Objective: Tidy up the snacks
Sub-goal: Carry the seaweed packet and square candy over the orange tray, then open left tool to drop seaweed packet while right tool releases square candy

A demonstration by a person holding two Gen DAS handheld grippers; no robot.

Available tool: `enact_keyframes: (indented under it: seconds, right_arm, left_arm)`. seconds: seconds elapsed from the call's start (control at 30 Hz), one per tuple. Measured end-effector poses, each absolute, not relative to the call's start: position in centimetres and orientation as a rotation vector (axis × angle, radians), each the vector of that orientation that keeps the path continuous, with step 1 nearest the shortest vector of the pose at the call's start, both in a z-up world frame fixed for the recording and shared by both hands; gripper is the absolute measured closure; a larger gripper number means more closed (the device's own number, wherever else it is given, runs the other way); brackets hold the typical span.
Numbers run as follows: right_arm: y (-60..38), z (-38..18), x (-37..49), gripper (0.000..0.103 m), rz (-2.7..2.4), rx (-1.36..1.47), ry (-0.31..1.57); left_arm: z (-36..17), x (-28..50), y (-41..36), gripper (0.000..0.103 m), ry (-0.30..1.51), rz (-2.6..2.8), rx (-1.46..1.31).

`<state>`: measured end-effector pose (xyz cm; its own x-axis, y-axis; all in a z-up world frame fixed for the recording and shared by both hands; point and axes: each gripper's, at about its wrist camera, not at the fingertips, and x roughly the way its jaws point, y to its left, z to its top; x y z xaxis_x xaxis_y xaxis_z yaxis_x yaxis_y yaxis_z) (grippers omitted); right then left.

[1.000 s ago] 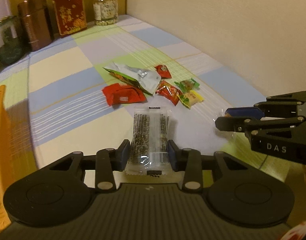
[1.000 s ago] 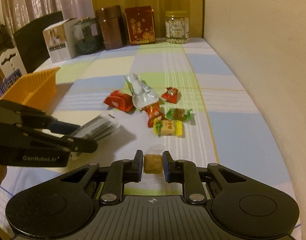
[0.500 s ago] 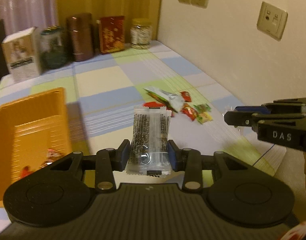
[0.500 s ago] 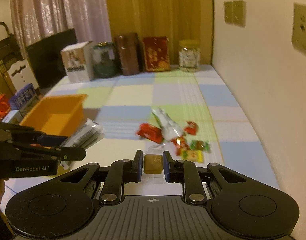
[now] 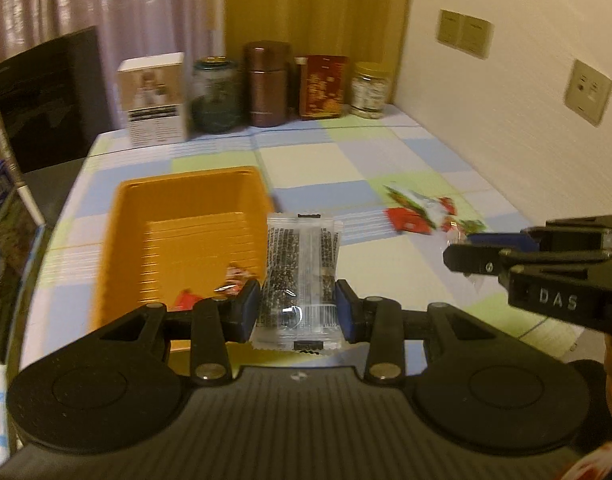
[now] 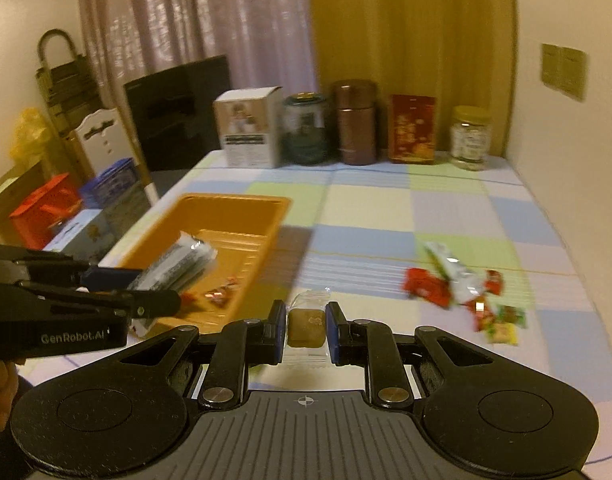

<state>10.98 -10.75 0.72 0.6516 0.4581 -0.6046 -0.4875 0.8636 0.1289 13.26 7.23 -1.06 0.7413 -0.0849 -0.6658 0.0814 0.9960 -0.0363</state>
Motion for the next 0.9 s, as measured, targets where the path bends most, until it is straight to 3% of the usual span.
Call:
enact_keyframes:
  seconds: [0.37, 0.9]
  right_arm:
    - [-4.2, 0.3, 12.6, 0.082, 0.595, -0.044, 0.692]
    - [0.3, -1.9, 16.9, 0.082, 0.594, -0.021, 0.751]
  left_arm:
    - [-0.9, 13.7, 13.5, 0.067, 0.739, 0.007, -0.036]
    - [-3.6, 17.6, 17.0, 0.067, 0.798, 0.013, -0.051]
